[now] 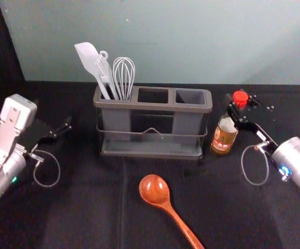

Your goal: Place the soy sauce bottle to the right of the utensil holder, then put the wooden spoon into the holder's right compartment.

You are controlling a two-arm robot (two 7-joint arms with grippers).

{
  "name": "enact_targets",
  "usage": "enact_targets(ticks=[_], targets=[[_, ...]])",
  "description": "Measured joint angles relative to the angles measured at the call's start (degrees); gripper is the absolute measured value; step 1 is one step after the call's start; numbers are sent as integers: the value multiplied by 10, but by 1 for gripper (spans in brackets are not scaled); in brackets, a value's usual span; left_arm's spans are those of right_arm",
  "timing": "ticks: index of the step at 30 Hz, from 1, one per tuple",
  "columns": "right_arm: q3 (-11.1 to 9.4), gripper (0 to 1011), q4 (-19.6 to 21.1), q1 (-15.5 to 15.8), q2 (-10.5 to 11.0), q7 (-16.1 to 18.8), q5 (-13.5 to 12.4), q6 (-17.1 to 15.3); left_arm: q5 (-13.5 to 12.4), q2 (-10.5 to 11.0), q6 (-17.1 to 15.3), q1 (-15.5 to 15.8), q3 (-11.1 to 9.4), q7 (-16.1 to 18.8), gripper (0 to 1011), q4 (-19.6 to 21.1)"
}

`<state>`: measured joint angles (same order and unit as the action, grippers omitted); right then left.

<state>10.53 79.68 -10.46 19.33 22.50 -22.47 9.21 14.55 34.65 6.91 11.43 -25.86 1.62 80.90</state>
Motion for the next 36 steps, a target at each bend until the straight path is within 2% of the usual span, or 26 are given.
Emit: enact_targets(ticks=[9,31,36], targets=[[9,382,-22,-21,-10,1,7,2,0,0,0,0,0,0,1005,0],[19,384,-14,-23,-13,4,14,1,0,0,0,0,0,0,1005,0],[19,533,-14,-23,-13,3,14,0,0,0,0,0,0,0,1005,0]])
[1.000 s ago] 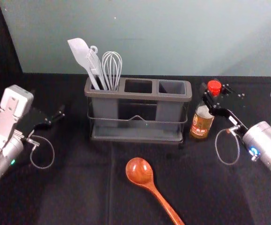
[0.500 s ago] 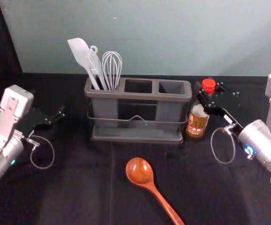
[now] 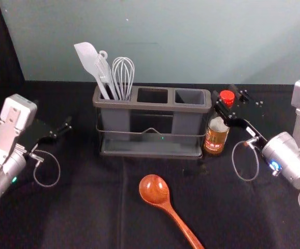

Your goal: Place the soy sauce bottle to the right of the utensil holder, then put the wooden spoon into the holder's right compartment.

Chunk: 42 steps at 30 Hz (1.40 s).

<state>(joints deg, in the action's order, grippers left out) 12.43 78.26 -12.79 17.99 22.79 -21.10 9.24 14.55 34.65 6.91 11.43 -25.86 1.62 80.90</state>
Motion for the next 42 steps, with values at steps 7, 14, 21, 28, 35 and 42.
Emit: enact_targets(ticks=[7,14,21,28,35,42], targets=[[-8,762,31,11,6,-6,-2,-5,0,0,0,0,0,0,1005,0],[-21,961,84,37,20,-15,-3,-16,0,0,0,0,0,0,1005,0],[-25,1002,143,76,39,-18,-4,-33,0,0,0,0,0,0,1005,0],[-10,1003,199,118,70,-4,1,-62,0,0,0,0,0,0,1005,0],[16,1003,238,149,95,15,0,-93,0,0,0,0,0,0,1005,0],[57,1003,243,155,108,31,-1,-113,0,0,0,0,0,0,1005,0]])
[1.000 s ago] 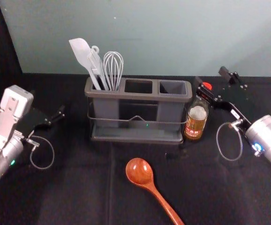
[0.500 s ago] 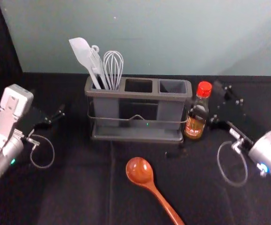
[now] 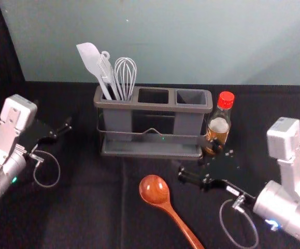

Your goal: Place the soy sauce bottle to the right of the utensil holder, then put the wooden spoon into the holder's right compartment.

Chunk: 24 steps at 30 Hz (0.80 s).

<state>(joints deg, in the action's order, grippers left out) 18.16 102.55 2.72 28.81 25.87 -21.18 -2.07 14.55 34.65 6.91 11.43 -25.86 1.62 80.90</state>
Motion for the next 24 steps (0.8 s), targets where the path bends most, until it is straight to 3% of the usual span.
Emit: enact_targets(ticks=[12,24], targets=[[62,1003,-49,-25,-11,6,19,-20,0,0,0,0,0,0,1005,0],[73,1003,-61,-28,-16,0,29,-21,0,0,0,0,0,0,1005,0]])
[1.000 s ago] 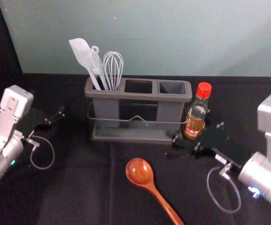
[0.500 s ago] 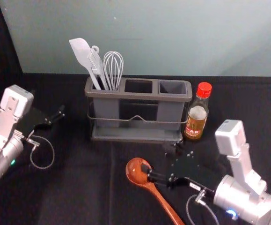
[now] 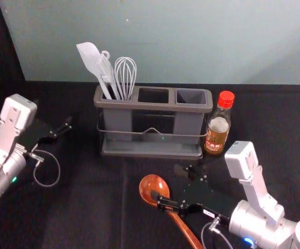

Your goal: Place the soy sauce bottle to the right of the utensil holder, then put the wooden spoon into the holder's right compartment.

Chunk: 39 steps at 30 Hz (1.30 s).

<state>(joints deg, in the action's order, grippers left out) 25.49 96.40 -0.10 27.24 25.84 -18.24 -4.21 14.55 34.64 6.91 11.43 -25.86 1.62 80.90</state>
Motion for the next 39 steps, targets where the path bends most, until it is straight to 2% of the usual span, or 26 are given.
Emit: enact_targets(ticks=[16,19,20,21,23,26,27,29,30,32,33,39], targets=[[-1,1003,1,-1,1,0,-2,-4,0,0,0,0,0,0,1005,0],[2,1003,5,-9,5,0,-7,-42,0,0,0,0,0,0,1005,0],[5,1003,11,-12,8,0,-8,-65,0,0,0,0,0,0,1005,0],[5,1003,11,-12,8,0,-8,-65,0,0,0,0,0,0,1005,0],[10,1002,32,-14,16,-11,-6,-110,0,0,0,0,0,0,1005,0],[16,1003,55,-15,23,-23,2,-148,0,0,0,0,0,0,1005,0],[18,1003,68,-16,26,-31,7,-174,0,0,0,0,0,0,1005,0],[20,1003,82,-18,27,-39,12,-203,0,0,0,0,0,0,1005,0],[22,1002,95,-21,26,-47,15,-235,0,0,0,0,0,0,1005,0],[24,1003,105,-25,23,-56,19,-269,0,0,0,0,0,0,1005,0],[27,1003,113,-31,19,-62,24,-299,0,0,0,0,0,0,1005,0],[42,1002,119,-62,2,-68,42,-383,0,0,0,0,0,0,1005,0]])
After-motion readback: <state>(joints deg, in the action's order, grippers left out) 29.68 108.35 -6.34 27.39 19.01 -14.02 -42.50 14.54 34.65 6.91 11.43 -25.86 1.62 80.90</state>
